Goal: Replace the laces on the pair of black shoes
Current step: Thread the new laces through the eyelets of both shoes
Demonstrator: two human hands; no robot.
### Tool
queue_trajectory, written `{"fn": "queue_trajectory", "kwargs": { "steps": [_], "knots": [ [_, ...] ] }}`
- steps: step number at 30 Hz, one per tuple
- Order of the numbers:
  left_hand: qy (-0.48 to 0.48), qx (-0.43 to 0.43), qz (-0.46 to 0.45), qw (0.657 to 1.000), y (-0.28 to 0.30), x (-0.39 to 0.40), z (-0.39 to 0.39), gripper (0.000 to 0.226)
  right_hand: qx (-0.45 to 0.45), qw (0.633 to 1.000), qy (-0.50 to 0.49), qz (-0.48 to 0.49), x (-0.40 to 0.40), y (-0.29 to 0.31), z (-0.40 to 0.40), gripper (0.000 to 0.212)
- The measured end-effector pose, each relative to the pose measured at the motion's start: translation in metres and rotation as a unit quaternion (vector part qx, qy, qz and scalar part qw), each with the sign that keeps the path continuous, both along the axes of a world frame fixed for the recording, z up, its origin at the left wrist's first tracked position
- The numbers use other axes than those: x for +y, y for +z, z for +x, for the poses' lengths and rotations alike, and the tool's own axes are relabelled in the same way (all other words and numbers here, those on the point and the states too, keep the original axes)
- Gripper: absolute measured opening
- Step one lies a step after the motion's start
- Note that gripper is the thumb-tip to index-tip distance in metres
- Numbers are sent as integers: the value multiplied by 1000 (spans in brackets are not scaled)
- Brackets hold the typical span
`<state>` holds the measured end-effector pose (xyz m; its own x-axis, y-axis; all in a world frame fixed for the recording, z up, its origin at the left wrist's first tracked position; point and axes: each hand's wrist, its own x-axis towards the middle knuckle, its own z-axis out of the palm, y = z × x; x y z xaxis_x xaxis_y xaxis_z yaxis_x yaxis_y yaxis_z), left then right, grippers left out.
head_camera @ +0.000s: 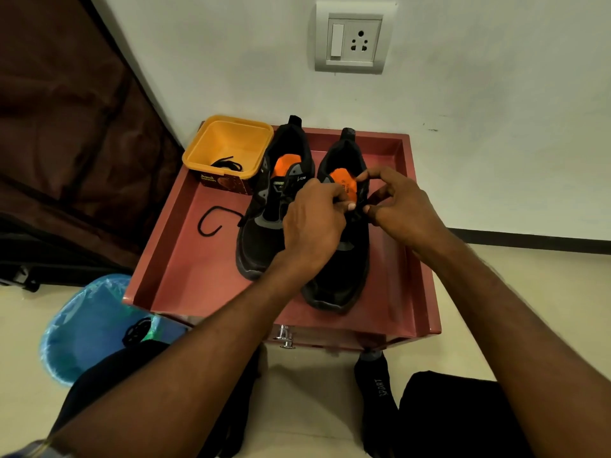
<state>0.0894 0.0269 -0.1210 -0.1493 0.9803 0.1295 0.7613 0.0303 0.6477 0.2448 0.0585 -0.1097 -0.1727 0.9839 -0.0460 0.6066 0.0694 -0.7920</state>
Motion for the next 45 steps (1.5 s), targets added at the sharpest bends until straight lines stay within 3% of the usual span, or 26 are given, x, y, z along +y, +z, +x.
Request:
{"fn": "queue_trajectory", "kwargs": {
  "steps": [3, 8, 11, 14, 17, 22, 25, 27, 29, 31, 34, 37, 40, 43, 45],
  "knots": [
    [-23, -57, -16, 998, -6, 2, -1, 9, 2, 1000, 6, 0, -2, 2, -3, 55],
    [-85, -22, -44, 995, -4, 8, -13, 18, 2, 1000, 3, -17, -3, 4, -3, 57],
    [-112, 32, 13, 993, 3, 8, -25, 22, 39, 997, -10, -71, -1, 14, 4, 36],
    [-81, 79, 97, 989, 8, 10, -37, 18, -1, 998, -2, -63, -2, 17, 6, 17],
    [-43, 87, 95, 991, 11, 15, -46, 18, -7, 999, -5, -45, -7, 12, 0, 8],
    [-100, 84, 59, 990, 6, 17, -51, 24, -19, 1000, -17, -19, -8, 16, -2, 9],
    [-106, 72, 73, 989, 3, 19, -55, 25, 90, 986, -137, -38, -1, 27, 12, 5],
    [-104, 58, 66, 991, 3, 19, -56, 25, 187, 945, -267, -8, 7, 32, 26, 7],
    [-103, 47, 56, 992, 3, 20, -57, 25, 104, 939, -318, 77, 9, 29, 34, 5],
    [-102, 47, 42, 993, 1, 21, -55, 24, 17, 957, -265, 117, 4, 26, 27, 10],
    [-106, 42, 32, 993, -1, 20, -52, 23, -27, 997, -67, 19, -6, 25, 6, 22],
    [-117, 27, 19, 993, -3, 21, -54, 28, -96, 995, 13, 0, -10, 18, -5, 13],
    [-121, 7, 29, 992, -7, 22, -61, 39, -60, 993, -82, 59, 0, 18, 2, 5],
    [-117, 9, 41, 992, -6, 21, -63, 39, 85, 937, -306, 149, 15, 33, 18, 13],
    [-116, 19, 54, 992, -6, 21, -64, 37, 23, 930, -321, 178, 11, 36, 22, 11]
  ]
}}
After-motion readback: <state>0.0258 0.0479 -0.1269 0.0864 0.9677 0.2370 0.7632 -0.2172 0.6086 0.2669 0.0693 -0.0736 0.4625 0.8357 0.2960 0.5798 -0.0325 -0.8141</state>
